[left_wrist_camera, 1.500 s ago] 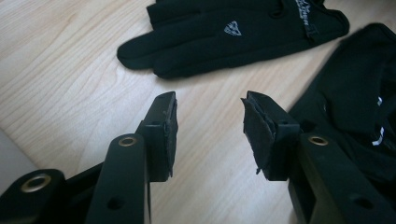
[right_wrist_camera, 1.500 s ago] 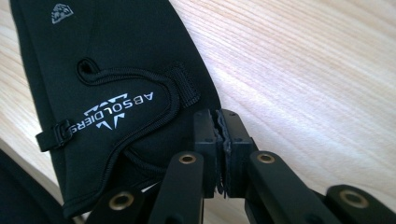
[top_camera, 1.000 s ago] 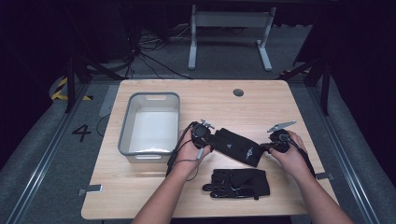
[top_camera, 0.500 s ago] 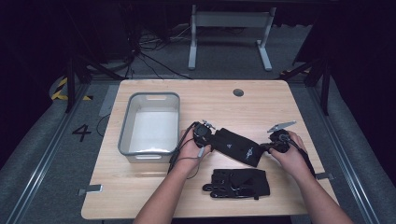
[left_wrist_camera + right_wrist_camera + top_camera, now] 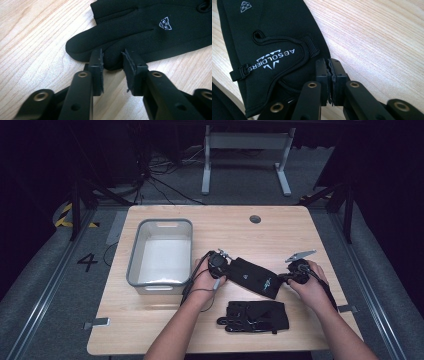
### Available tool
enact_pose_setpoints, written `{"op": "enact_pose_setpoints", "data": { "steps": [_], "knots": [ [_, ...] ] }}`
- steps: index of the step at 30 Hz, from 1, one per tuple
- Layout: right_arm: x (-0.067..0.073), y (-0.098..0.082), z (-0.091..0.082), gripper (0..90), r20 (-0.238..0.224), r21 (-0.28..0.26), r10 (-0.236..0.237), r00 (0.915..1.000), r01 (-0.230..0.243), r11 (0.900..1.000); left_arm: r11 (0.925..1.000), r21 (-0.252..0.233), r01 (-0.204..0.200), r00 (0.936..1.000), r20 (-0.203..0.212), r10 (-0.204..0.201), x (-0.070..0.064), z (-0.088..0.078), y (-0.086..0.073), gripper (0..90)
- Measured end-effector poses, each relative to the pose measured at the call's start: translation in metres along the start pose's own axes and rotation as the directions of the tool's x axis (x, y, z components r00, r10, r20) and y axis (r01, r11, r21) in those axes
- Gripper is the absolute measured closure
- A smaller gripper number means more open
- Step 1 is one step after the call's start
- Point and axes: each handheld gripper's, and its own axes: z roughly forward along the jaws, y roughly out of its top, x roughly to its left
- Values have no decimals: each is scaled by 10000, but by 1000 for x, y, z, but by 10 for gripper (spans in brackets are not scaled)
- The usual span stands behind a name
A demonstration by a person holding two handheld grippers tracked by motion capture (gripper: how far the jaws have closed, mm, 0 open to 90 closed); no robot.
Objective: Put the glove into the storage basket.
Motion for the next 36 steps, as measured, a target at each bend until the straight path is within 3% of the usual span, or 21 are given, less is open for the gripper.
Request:
{"op": "enact_pose_setpoints", "data": {
  "steps": [3, 11, 22, 27, 33, 36],
  "knots": [
    [1, 0, 0, 875, 60, 6, -56, 10000, 56, 10000, 10000, 69, 15, 10000, -25, -14, -1, 0, 0, 793],
    [2, -1, -3, 880, 246, -127, -207, 9995, 210, 9997, 9999, 94, -66, 10000, 47, 66, -5, -6, 1, 837],
    [1, 3, -30, 881, 476, -1152, -142, 9988, 196, 9932, 9977, -557, -374, 9990, 204, 386, -22, -41, 0, 835],
    [6, 7, -45, 881, 520, -1534, -330, 9981, 406, 9873, 9948, -859, -540, 9979, 303, 568, -31, -61, -5, 835],
    [12, 7, -56, 881, 382, -1719, -466, 9982, 525, 9837, 9955, -805, -509, 9976, 423, 544, -45, -78, -15, 833],
    [16, 6, -58, 881, 333, -1657, -578, 9978, 625, 9842, 9940, -842, -696, 9961, 486, 738, -55, -87, -21, 832]
  ]
}}
